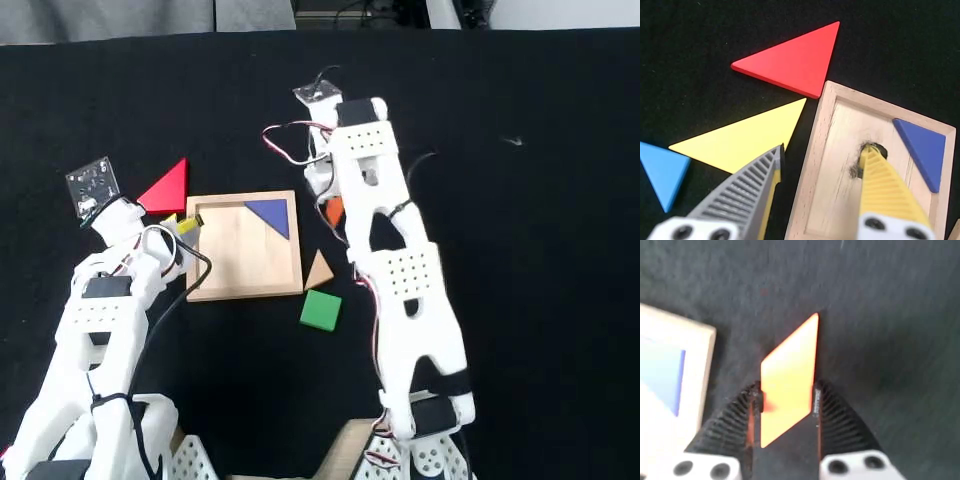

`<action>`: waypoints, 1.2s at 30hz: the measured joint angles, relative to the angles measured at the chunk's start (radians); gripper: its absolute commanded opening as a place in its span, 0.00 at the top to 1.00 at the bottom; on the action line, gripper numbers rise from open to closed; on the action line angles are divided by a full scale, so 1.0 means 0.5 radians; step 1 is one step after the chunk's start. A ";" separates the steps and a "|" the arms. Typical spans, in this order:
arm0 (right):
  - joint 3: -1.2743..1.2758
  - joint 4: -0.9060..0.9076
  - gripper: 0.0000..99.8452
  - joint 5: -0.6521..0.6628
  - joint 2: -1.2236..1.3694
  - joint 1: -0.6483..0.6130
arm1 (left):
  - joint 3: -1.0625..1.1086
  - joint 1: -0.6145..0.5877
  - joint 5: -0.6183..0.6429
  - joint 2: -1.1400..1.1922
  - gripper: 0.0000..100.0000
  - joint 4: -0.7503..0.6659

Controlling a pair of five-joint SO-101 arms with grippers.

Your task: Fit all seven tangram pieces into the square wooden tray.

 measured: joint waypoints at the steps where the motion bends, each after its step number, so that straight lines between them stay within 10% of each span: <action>1: 0.117 0.000 0.98 -0.052 -0.077 0.009 | 0.000 0.000 0.000 0.000 0.75 0.000; 9: 0.497 -0.138 0.75 -0.086 -0.218 0.003 | 0.000 0.000 0.000 0.000 0.75 0.000; 36: 0.460 -0.049 0.82 0.298 -0.187 -0.077 | 0.000 0.000 0.000 0.000 0.75 0.000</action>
